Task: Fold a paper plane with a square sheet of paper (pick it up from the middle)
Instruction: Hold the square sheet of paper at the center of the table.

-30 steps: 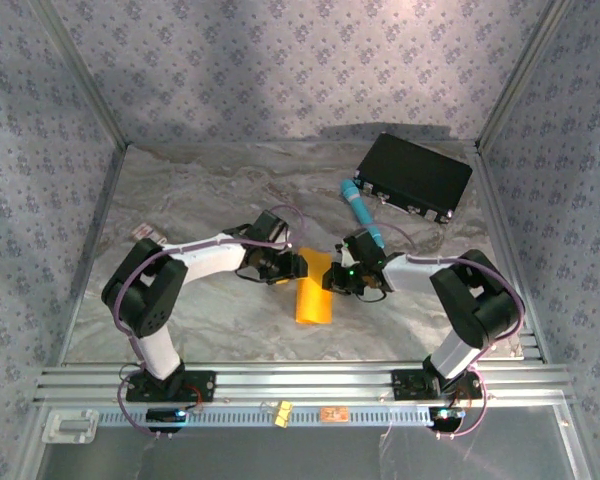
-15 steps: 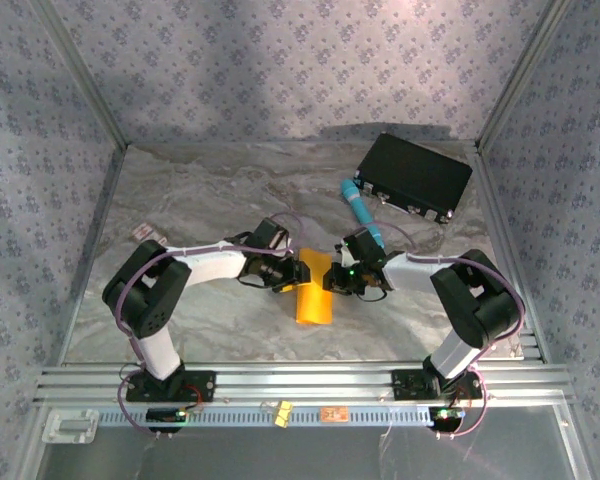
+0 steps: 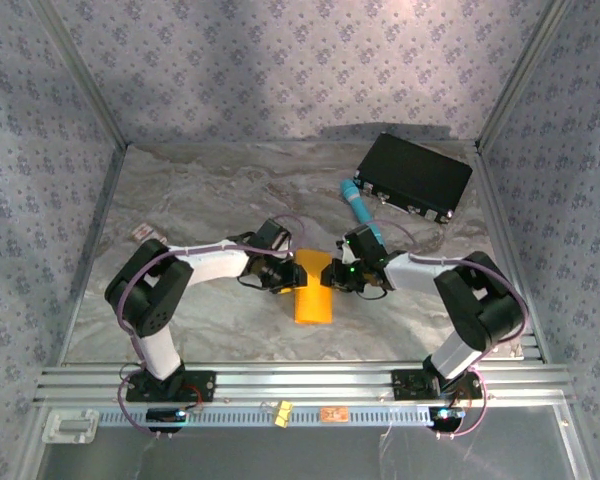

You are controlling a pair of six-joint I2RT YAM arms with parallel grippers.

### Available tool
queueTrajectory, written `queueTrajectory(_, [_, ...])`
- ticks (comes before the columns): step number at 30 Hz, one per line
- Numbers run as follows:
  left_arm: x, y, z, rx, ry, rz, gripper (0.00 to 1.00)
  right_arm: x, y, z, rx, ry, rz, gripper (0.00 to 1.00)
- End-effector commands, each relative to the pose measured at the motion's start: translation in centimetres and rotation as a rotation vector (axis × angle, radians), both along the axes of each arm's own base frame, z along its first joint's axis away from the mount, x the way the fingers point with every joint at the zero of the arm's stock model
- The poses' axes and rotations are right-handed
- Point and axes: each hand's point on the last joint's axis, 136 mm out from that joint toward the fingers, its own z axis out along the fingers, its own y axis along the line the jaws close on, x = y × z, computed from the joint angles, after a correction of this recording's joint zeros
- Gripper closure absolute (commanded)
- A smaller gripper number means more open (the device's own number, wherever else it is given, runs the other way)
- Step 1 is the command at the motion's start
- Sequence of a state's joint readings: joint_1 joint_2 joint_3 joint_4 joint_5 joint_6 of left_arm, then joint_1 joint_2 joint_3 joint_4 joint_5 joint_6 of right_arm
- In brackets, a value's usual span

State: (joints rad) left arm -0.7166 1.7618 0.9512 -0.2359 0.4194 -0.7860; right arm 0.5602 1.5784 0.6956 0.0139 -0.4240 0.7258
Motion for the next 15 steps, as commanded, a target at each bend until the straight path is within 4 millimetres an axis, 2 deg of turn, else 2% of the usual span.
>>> queueTrajectory(1, [0.0,0.4,-0.5,0.050,-0.004,-0.013,0.61,2.0,-2.4,3.0,-0.027,-0.112,-0.146,0.75])
queueTrajectory(5, [-0.1,0.5,-0.7,0.062,-0.003,-0.022,0.61,2.1,-5.8,3.9,-0.052,-0.136,-0.262,0.75])
queueTrajectory(7, [0.0,0.6,-0.7,0.070,-0.005,-0.029,0.61,1.8,-6.8,4.1,-0.061,-0.137,-0.286,0.74])
queueTrajectory(10, [0.0,0.6,-0.9,0.079,-0.002,-0.035,0.61,1.1,-7.8,4.0,-0.077,-0.127,-0.303,0.74])
queueTrajectory(15, [0.0,0.8,-1.3,0.101,-0.001,-0.053,0.61,0.3,-8.3,3.7,-0.070,-0.119,-0.317,0.73])
